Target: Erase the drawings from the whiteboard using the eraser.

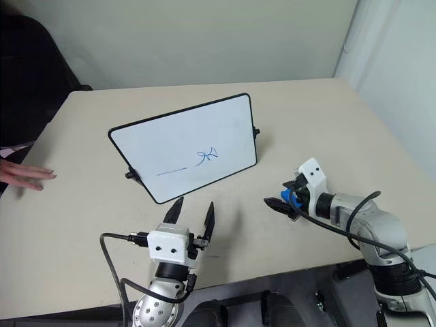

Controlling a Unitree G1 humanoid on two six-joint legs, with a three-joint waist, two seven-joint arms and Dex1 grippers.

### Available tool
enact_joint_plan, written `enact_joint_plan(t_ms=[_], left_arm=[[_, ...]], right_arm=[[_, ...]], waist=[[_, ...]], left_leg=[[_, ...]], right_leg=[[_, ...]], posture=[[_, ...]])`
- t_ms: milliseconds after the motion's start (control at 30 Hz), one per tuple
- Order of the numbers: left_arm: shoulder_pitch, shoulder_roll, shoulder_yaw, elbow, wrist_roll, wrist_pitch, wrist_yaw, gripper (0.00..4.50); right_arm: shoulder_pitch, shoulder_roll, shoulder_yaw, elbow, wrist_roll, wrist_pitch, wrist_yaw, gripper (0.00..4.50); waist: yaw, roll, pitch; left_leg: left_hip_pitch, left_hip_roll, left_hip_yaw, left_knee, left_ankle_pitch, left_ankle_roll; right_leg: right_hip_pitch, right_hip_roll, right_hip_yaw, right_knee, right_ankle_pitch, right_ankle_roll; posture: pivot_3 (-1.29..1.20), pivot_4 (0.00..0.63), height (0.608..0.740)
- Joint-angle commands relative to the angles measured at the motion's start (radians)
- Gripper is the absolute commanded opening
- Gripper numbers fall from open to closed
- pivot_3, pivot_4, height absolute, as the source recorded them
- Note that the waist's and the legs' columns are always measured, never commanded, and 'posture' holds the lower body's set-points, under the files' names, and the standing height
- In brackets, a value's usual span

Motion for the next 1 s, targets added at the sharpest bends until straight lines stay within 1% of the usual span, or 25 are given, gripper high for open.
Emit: enact_joint_plan(t_ms=[33,433,667,900,1000], left_arm=[[0.023,-0.030,-0.044,-0.023,0.011,-0.007,0.018,3.42],[0.027,-0.027,-0.047,-0.023,0.019,-0.014,0.028,3.42],[0.018,-0.029,-0.047,-0.014,0.016,-0.013,0.027,3.42],[0.003,-0.028,-0.046,0.002,0.012,-0.017,0.022,3.42],[-0.005,-0.026,-0.045,0.006,0.010,-0.017,0.018,3.42]], right_arm=[[-0.045,-0.027,0.027,0.016,-0.016,0.056,0.003,4.49],[-0.085,-0.041,0.077,0.104,-0.075,0.098,0.008,4.49],[-0.090,-0.061,0.014,0.083,-0.059,0.095,0.020,4.49],[-0.075,-0.069,-0.002,0.071,-0.058,0.092,0.020,4.49],[-0.062,-0.076,0.011,0.086,-0.067,0.097,0.025,4.49]], waist=[[0.000,0.000,0.000],[0.000,0.000,0.000],[0.001,0.000,0.000],[0.001,0.000,0.000],[0.001,0.000,0.000]], left_leg=[[0.000,0.000,0.000,0.000,0.000,0.000],[0.000,0.000,0.000,0.000,0.000,0.000],[0.000,0.000,0.000,0.000,0.000,0.000],[0.000,0.000,0.000,0.000,0.000,0.000],[0.000,0.000,0.000,0.000,0.000,0.000]], right_leg=[[0.000,0.000,0.000,0.000,0.000,0.000],[0.000,0.000,0.000,0.000,0.000,0.001],[0.000,0.000,0.000,0.000,0.000,0.001],[0.000,0.000,0.000,0.000,-0.001,0.001],[0.000,0.000,0.000,0.000,0.000,0.001]], posture=[[0.00,0.150,0.740],[0.00,0.150,0.740],[0.00,0.150,0.740],[0.00,0.150,0.740],[0.00,0.150,0.740]])
